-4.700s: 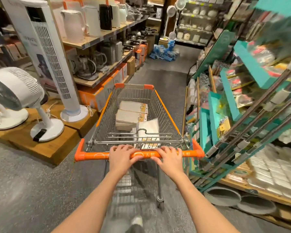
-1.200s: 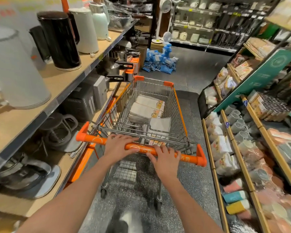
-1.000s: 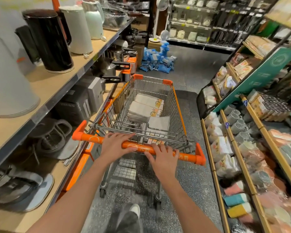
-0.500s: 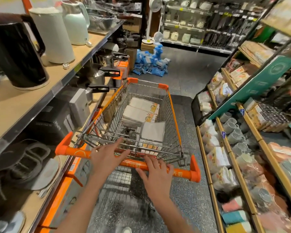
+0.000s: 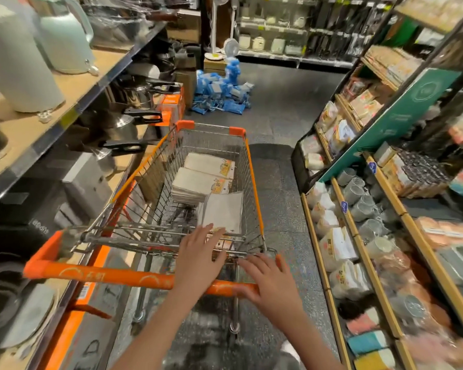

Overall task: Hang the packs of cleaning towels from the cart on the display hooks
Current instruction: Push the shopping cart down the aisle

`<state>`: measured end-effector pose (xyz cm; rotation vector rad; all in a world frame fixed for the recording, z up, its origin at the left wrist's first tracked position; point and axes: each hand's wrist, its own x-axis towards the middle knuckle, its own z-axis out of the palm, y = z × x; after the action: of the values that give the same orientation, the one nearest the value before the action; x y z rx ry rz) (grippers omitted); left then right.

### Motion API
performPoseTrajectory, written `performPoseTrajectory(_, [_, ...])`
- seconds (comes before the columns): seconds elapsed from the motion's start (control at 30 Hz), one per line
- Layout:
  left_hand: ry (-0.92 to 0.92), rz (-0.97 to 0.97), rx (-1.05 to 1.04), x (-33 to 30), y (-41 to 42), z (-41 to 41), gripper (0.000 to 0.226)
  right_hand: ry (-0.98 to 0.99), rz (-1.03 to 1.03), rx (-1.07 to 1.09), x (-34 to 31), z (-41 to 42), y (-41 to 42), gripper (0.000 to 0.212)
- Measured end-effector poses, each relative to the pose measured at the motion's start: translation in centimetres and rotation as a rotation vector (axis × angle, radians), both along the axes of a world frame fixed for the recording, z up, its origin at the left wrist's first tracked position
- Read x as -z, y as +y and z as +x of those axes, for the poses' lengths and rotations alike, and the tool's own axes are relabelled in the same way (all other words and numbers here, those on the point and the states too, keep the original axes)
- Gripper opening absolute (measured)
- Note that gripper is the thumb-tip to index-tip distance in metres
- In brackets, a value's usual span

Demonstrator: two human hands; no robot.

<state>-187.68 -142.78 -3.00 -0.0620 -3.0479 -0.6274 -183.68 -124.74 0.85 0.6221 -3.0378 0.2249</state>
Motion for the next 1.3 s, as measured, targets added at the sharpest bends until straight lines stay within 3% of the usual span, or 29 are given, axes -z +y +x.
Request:
performPoseTrajectory(0.27, [-0.012, 0.059, -0.044, 0.1, 7.9, -3.6, 0.053, -0.081, -0.004, -0.035, -0.2, -7.5, 9.0, 0.062])
performPoseTrajectory(0.57, [-0.096, 0.041, -0.370, 0.2, 16.1, -8.8, 0.062, -0.190, -0.052, -0.224, 0.4, -16.1, 16.2, 0.063])
performPoseTrajectory(0.73, [-0.064, 0.034, -0.447, -0.4, 19.9, -11.5, 0.068, -0.121, -0.069, -0.280, 0.3, -20.4, 19.2, 0.066])
performPoseTrajectory(0.97, [-0.012, 0.015, -0.457, -0.8, 21.5, -15.3, 0.070, -0.114, -0.089, -0.317, 0.4, -25.0, 19.8, 0.069])
performPoseTrajectory(1.3, [0.034, 0.155, -0.685, 1.3, 18.5, -23.4, 0.080, -0.152, -0.090, -0.407, 1.5, -34.7, 16.7, 0.075])
